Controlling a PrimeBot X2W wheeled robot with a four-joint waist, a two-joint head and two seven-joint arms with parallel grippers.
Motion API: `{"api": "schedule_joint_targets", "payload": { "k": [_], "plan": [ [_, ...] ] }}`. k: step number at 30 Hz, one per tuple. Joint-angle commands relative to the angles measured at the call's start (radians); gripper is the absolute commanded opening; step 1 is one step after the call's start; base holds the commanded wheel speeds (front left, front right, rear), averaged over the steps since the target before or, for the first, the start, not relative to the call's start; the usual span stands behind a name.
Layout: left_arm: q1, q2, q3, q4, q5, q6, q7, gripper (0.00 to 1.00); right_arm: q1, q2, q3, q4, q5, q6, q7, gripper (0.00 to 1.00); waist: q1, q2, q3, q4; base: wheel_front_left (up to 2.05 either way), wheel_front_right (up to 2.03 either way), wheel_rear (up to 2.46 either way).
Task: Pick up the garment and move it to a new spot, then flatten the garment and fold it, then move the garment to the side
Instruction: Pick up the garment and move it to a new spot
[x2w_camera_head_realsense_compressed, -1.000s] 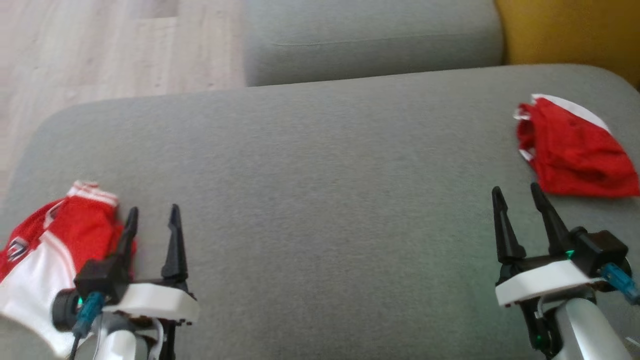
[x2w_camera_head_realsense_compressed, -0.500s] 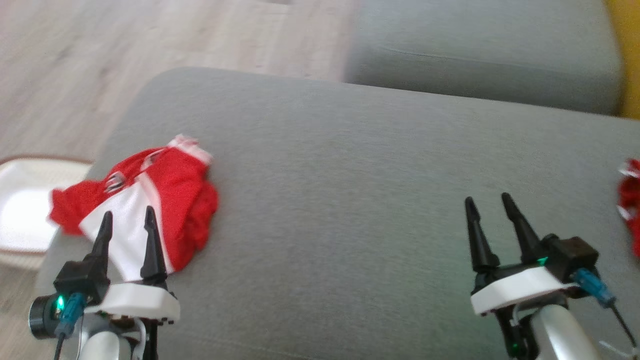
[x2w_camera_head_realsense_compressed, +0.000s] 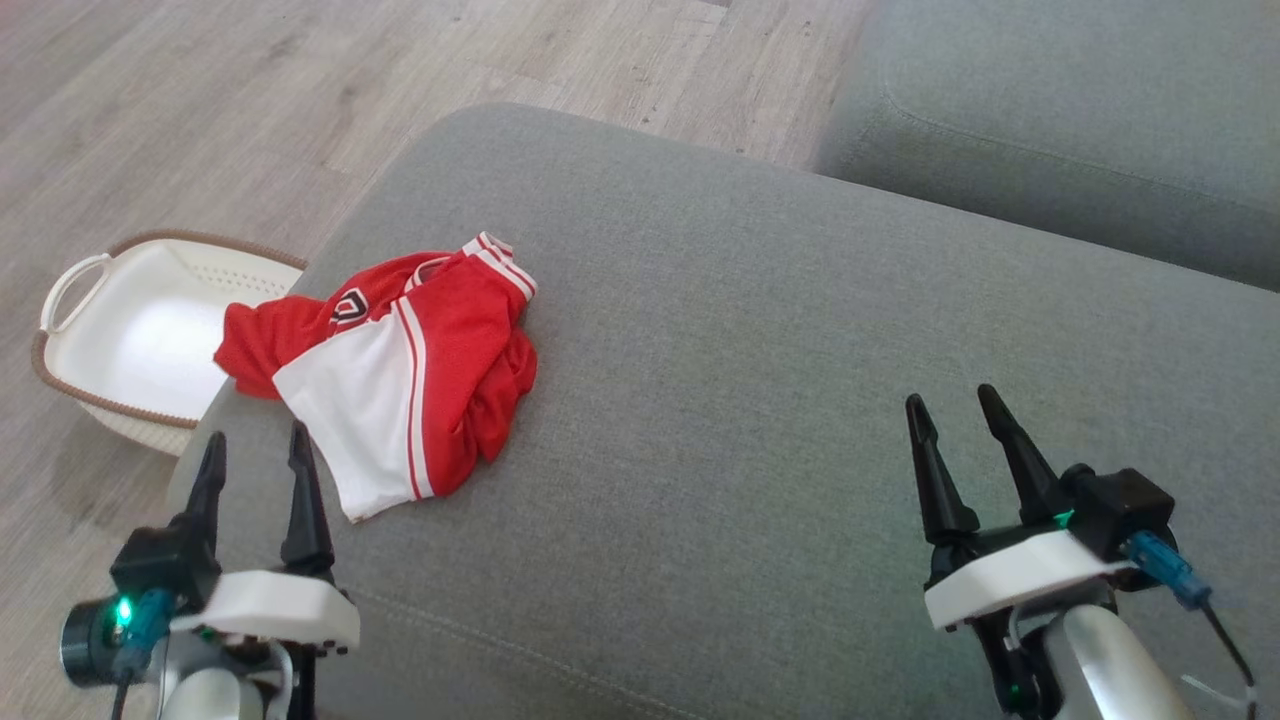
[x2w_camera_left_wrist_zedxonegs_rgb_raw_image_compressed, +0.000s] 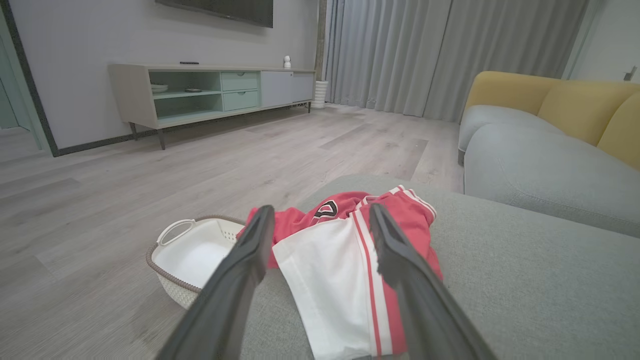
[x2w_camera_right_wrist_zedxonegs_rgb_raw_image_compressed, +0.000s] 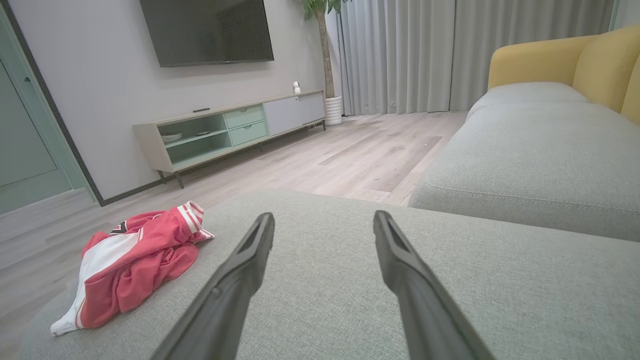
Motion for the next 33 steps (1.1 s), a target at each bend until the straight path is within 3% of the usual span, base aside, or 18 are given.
{"api": "schedule_joint_targets", "payload": {
  "k": [1,6,12,13,18,25,33],
  "plan": [
    [-0.047,0.014,0.035,-0.022,-0.011,0.005,-0.005,1.0,-0.041,-0.002,0.026,-0.025,0.007,0.008,-0.011,1.0,0.0,0.0,0.0,-0.004,0.0,0.0,0.0],
    [-0.09,0.029,0.037,-0.034,-0.03,-0.002,0.05,1.0,-0.042,-0.006,0.032,-0.025,0.012,0.008,-0.011,1.0,0.0,0.0,0.006,-0.022,0.0,0.0,0.0],
    [-0.273,0.085,0.07,-0.001,-0.099,-0.028,0.302,1.0,-0.066,-0.016,0.04,-0.046,0.011,0.008,-0.011,1.0,0.0,0.0,0.052,-0.059,0.0,0.0,0.0],
    [-0.273,0.085,0.07,-0.001,-0.099,-0.028,0.302,1.0,-0.066,-0.016,0.04,-0.046,0.011,0.008,-0.011,1.0,0.0,0.0,0.052,-0.059,0.0,0.0,0.0],
    [-0.432,0.134,0.104,0.177,-0.169,-0.044,0.492,1.0,-0.1,-0.022,0.05,-0.063,0.015,0.008,-0.011,1.0,0.0,0.0,0.114,-0.128,0.0,0.0,0.0],
    [-0.559,0.16,0.145,0.467,-0.277,-0.07,0.689,1.0,-0.141,-0.039,0.059,-0.071,0.024,0.008,-0.011,1.0,0.0,0.0,0.188,-0.229,0.0,0.0,0.0],
    [-0.573,0.168,0.133,0.682,-0.324,-0.104,0.812,1.0,-0.165,-0.046,0.06,-0.07,0.034,0.008,-0.011,1.0,0.0,0.0,0.226,-0.282,0.0,0.0,0.0]
  ]
}}
